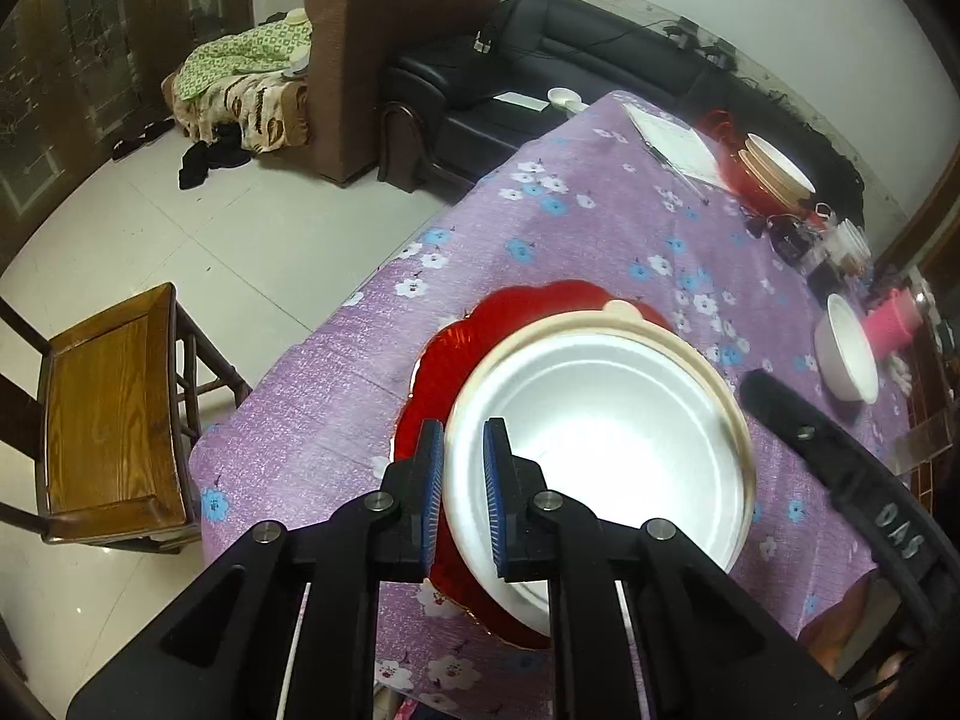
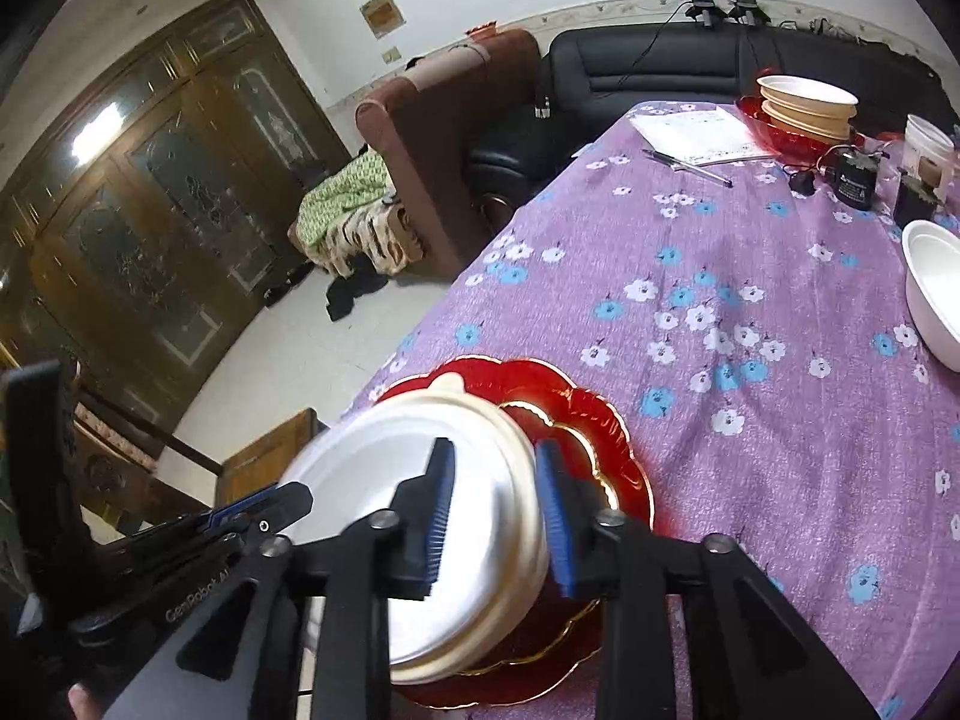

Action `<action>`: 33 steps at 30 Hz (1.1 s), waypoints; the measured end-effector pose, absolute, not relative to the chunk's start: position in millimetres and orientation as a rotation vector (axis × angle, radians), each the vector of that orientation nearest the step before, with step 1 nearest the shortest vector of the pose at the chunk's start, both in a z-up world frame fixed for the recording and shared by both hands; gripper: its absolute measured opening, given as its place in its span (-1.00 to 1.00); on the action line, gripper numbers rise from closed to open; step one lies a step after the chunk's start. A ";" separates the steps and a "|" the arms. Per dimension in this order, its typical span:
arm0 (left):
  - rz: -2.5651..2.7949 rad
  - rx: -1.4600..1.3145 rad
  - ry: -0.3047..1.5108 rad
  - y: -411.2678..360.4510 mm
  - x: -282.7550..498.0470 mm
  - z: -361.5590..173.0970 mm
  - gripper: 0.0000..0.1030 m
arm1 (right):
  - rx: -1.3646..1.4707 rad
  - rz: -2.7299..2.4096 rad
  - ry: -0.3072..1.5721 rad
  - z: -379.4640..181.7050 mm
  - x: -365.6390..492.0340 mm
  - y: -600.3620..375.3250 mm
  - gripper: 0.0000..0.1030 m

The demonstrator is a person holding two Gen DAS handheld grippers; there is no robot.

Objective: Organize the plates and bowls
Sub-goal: 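Carry the small white bowl onto the dish stack, open the left tool, then grasp the rim of the large white foam bowl with the left tool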

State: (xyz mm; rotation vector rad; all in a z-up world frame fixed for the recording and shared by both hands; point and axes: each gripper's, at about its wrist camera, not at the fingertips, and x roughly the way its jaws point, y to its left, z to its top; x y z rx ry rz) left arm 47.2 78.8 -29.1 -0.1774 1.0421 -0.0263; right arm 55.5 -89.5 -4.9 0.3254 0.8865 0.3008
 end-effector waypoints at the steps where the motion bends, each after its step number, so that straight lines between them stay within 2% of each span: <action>1: -0.018 -0.183 1.040 81.6 47.0 -28.4 -0.78 | 0.343 0.304 0.879 -4.2 55.3 -94.2 -0.36; 6: 0.029 -0.202 1.007 90.6 43.4 -18.9 -0.78 | 0.426 0.267 0.833 -2.3 53.5 -132.5 -0.32; 8: 0.032 -0.197 0.975 88.1 40.1 -9.5 -0.78 | 0.470 0.239 0.826 -5.2 53.5 -155.0 -0.19; 14: -0.118 -0.129 0.914 29.3 32.7 24.2 -0.77 | 0.585 0.146 0.812 -19.2 49.3 -226.7 -0.17; 15: -0.161 -0.103 0.913 9.7 33.1 29.2 -0.66 | 0.603 0.125 0.807 -21.4 47.3 -241.5 -0.17; 18: -0.267 -0.047 0.924 -45.6 37.4 38.5 -0.03 | 0.668 0.061 0.785 -24.1 40.2 -291.0 -0.13; 19: -0.313 -0.039 0.936 -67.0 40.6 40.8 0.02 | 0.684 0.042 0.777 -23.8 37.9 -307.1 -0.07; 25: -0.420 -0.026 1.007 -159.5 81.4 43.6 0.02 | 0.764 -0.067 0.708 -10.9 28.6 -413.3 0.26; 29: -0.412 -0.038 1.091 -208.0 123.9 28.0 0.01 | 0.897 -0.118 0.685 -11.9 40.9 -477.7 0.28; 33: -0.418 -0.043 1.154 -246.6 154.3 15.2 0.01 | 0.972 -0.144 0.760 -26.6 71.9 -508.4 0.29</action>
